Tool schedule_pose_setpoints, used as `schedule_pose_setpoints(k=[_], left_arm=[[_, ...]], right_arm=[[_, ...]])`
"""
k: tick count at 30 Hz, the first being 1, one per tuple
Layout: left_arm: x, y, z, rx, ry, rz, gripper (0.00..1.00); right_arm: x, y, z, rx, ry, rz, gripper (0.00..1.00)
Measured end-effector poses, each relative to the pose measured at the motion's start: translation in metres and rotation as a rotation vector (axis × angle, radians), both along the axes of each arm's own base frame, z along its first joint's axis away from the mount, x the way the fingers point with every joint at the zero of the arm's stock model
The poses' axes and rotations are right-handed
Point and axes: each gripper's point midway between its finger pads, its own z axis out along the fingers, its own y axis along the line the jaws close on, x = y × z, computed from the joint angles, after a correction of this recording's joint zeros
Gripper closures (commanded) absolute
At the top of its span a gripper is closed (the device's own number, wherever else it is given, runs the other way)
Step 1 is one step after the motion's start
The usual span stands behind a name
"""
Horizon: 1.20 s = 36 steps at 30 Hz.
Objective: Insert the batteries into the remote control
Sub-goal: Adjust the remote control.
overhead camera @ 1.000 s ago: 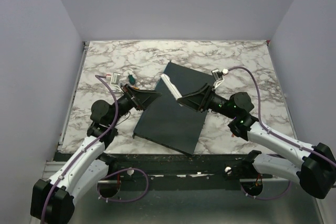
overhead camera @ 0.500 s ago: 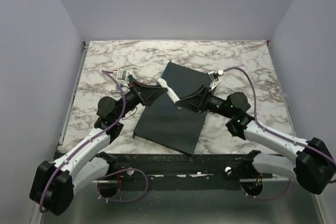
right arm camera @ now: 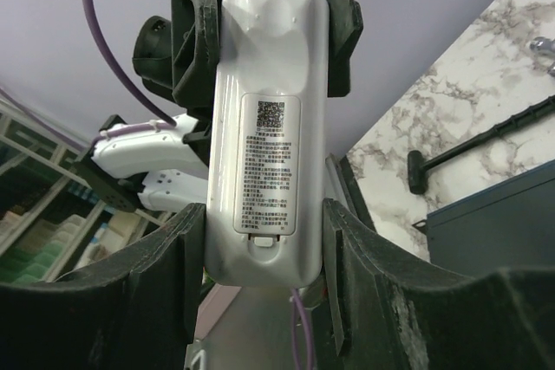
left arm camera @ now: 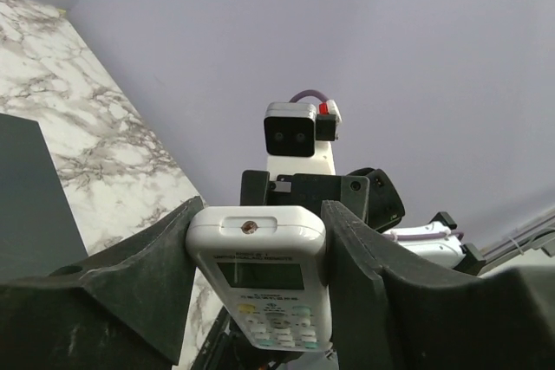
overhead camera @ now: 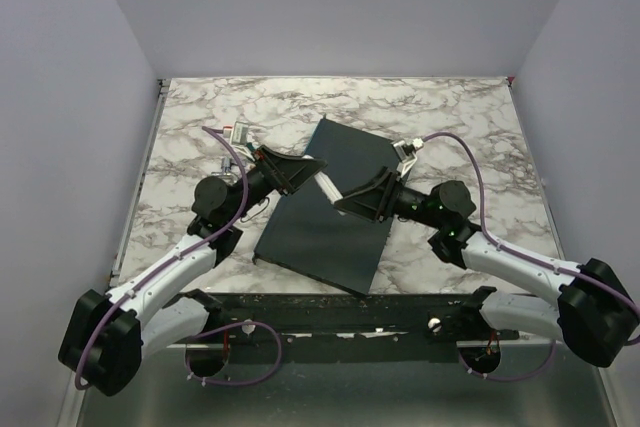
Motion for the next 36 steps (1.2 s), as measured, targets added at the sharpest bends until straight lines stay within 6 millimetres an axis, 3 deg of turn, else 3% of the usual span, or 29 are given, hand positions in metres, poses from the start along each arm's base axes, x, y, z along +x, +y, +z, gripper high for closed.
schedule_pose_setpoints(k=[2,5,9,13,18,26,31,36], left_arm=[[0.0,-0.001,0.0,-0.002,0.0,-0.001,0.76],[0.001,-0.003,-0.002,0.0,0.005,-0.004,0.99],[0.002,-0.004,-0.004,0.006,0.007,-0.003,1.0],[0.003,-0.005,-0.006,0.03,0.013,0.002,1.0],[0.008,-0.002,-0.017,0.112,0.064,0.05,1.0],[0.02,0.008,-0.029,0.23,0.186,0.144,1.0],[0.024,0.012,-0.044,0.275,0.24,0.178,1.0],[0.021,0.011,-0.051,0.255,0.189,0.163,1.0]], right_arm=[[0.0,0.0,-0.002,0.001,-0.002,-0.001,0.98],[0.001,-0.001,-0.004,0.001,0.002,-0.011,0.86],[0.002,-0.001,-0.006,-0.002,-0.001,-0.015,0.41],[0.007,-0.001,-0.014,-0.035,-0.025,-0.039,0.2],[0.019,-0.002,-0.026,-0.146,-0.096,-0.099,0.14],[0.034,-0.005,-0.021,-0.31,-0.288,-0.148,0.13],[0.034,-0.006,-0.034,-0.363,-0.289,-0.14,0.13],[0.028,-0.004,-0.029,-0.31,-0.251,-0.119,0.09]])
